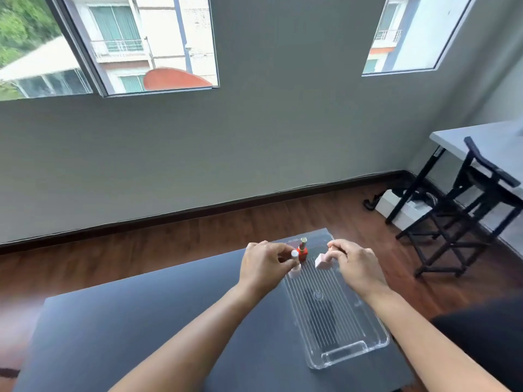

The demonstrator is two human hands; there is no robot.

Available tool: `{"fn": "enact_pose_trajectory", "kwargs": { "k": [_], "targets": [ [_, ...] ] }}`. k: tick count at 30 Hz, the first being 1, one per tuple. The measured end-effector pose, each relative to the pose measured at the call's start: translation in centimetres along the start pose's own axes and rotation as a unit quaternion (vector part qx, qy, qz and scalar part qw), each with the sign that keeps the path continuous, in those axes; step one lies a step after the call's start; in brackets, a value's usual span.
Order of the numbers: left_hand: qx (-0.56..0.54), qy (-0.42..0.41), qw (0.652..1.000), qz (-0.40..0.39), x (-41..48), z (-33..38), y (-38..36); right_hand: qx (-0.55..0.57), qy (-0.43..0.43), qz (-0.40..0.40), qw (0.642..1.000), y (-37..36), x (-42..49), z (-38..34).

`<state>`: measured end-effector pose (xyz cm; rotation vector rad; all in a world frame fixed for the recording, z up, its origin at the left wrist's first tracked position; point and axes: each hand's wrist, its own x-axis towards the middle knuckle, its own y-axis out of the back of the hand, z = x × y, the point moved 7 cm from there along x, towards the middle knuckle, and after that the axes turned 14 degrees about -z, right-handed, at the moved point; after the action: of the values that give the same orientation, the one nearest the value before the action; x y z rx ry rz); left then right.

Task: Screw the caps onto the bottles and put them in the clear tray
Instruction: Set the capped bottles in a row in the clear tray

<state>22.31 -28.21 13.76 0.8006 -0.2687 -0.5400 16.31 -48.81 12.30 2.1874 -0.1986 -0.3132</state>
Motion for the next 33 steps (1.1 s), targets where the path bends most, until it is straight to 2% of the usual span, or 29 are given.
{"fn": "enact_pose_trajectory", "kwargs": {
  "k": [8, 18, 25, 33],
  "targets": [
    [0.143, -0.051, 0.988, -0.002, 6.7, 3.2, -6.7, -0.086, 0.007, -0.007, 0.996, 1.0, 5.0, 4.9],
    [0.247, 0.037, 0.968, -0.032, 11.6, 1.5, -9.1, -0.152, 0.063, -0.038, 0.986, -0.8, 8.9, 4.8],
    [0.260, 0.081, 0.961, -0.048, 11.8, -0.1, -9.9, -0.199, 0.095, -0.057, 0.974, -2.2, 10.4, 4.6],
    [0.197, 0.088, 0.976, -0.043, 11.9, -0.7, -10.2, -0.207, 0.112, -0.045, 0.971, -2.8, 10.8, 5.5]
  ]
}}
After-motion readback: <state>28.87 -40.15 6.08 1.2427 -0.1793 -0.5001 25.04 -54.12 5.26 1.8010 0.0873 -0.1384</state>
